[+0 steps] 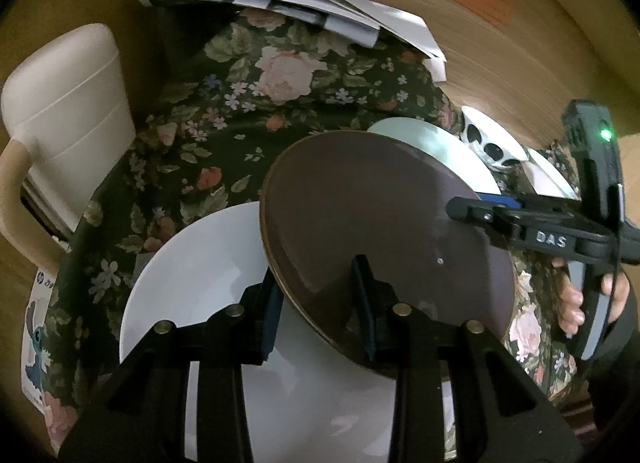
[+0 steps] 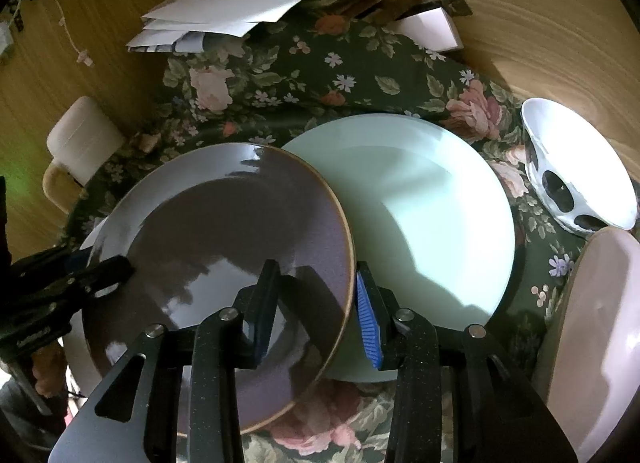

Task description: Organize plates and bowls

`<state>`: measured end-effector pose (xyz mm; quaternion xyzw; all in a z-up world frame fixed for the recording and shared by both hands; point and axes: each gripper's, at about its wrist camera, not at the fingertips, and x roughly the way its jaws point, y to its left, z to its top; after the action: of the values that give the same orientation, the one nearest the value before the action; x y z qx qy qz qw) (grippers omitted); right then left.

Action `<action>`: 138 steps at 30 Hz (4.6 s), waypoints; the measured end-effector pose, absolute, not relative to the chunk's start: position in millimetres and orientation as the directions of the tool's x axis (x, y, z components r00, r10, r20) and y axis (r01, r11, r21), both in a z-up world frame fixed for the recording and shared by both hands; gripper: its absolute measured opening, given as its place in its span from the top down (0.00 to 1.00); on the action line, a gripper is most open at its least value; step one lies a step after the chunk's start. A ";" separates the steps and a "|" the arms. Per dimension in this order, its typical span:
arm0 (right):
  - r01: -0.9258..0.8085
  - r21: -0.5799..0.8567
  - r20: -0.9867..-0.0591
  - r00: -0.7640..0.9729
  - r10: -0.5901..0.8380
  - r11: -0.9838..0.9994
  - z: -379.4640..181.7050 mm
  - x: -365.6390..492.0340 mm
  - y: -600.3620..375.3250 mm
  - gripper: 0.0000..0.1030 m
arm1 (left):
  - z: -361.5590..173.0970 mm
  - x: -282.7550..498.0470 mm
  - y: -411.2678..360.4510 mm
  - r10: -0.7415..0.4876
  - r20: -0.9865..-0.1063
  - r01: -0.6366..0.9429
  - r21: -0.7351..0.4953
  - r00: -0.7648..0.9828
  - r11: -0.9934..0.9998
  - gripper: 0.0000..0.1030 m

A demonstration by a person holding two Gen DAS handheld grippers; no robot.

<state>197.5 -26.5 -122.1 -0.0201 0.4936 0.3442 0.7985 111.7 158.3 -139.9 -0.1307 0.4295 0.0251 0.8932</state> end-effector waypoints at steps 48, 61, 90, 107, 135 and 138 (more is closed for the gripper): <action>-0.441 0.342 -0.713 0.454 0.534 0.830 -92.2 107.9 -147.0 0.69 | -100.2 62.9 63.8 -0.123 -0.709 -0.030 -0.199 0.695 0.980 0.68; -0.366 0.367 -0.720 0.470 0.510 0.855 -108.3 85.5 -184.5 0.69 | -111.4 56.7 27.0 -0.165 -0.727 0.023 -0.200 0.666 0.979 0.68; -0.286 0.357 -0.753 0.475 0.455 0.889 -142.3 86.5 -206.8 0.70 | -156.4 87.2 0.0 -0.204 -0.800 0.034 -0.225 0.564 0.974 0.66; -0.279 0.283 -0.730 0.558 0.395 0.918 -123.5 76.0 -210.1 0.62 | -141.5 78.1 2.6 -0.149 -0.766 0.061 -0.142 0.625 0.988 0.62; -0.526 0.230 -0.587 0.596 0.548 0.819 -51.9 68.2 -99.0 0.20 | -84.7 17.7 92.7 0.069 -0.615 -0.139 -0.066 0.786 0.988 0.10; -0.556 0.220 -0.591 0.578 0.563 0.801 -51.1 71.2 -80.4 0.20 | -88.3 12.8 108.4 0.098 -0.622 -0.174 -0.062 0.777 0.983 0.10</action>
<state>71.2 -80.4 -51.1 0.0049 0.3346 0.3151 0.8881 12.8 108.4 -88.3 -0.0580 0.3262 0.0722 0.9407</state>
